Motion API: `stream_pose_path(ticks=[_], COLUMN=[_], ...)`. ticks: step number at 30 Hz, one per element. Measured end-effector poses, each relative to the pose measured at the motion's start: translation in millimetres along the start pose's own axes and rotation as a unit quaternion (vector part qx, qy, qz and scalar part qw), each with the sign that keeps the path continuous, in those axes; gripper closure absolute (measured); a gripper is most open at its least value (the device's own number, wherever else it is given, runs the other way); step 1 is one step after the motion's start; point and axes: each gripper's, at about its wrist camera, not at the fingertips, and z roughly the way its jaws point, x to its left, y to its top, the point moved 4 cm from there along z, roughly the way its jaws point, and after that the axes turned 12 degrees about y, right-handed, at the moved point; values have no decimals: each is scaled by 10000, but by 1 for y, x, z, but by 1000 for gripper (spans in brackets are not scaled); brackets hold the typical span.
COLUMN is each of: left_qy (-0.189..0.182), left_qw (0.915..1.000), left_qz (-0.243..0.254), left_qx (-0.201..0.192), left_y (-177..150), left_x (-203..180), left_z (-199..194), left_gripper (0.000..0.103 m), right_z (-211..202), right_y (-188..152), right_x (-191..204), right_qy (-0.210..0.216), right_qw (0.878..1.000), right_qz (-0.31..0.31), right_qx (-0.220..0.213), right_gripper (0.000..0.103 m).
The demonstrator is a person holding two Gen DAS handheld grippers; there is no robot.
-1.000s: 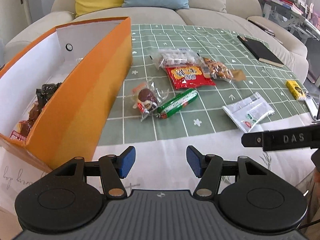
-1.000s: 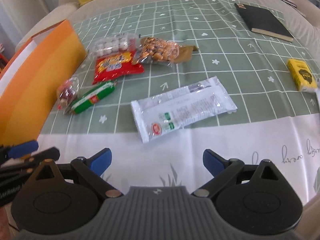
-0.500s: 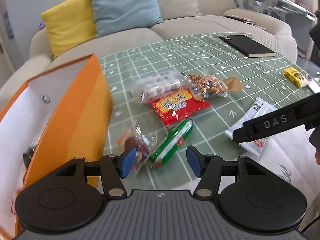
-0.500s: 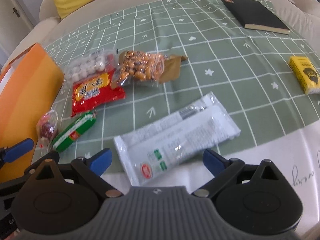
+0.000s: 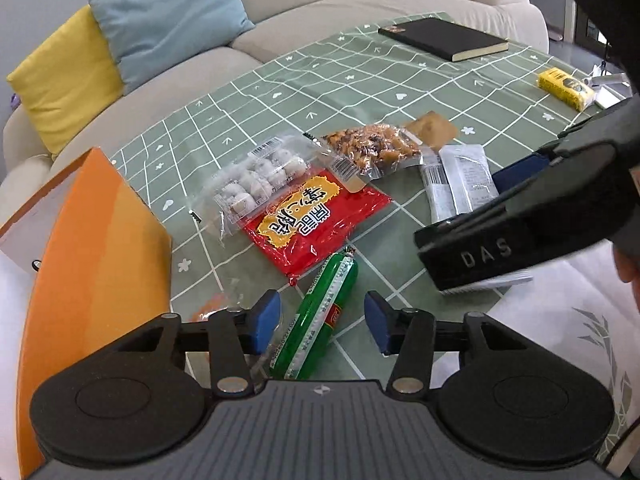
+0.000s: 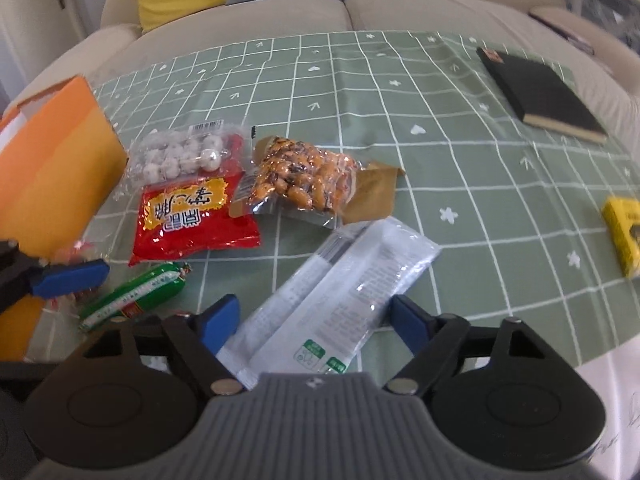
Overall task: Organize snacks
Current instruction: 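Grasp the green sausage stick with the left tool while the right tool grasps the white wrapped packet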
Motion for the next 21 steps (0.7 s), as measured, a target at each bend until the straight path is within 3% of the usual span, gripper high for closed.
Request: stream_pose_path(ticks=[6,11,21], left_qy=[-181,-244,-233], left_qw=[9991,9975,9896], left_qz=[-230,-549,-1383], left_qx=[314,376,325], left_y=[1,-4,-12], left_x=[1,2,10], left_z=[8,5,-13], left_gripper=[75,77,78], right_z=[-3,-10,-29], right_y=[-2,-8,-24], right_x=[1,5,15], right_qy=[-40,202,556], right_qw=[9998,9996,9981], right_qz=[-214,-187,-189], right_qx=[38,84,200], right_gripper=[40,49,54])
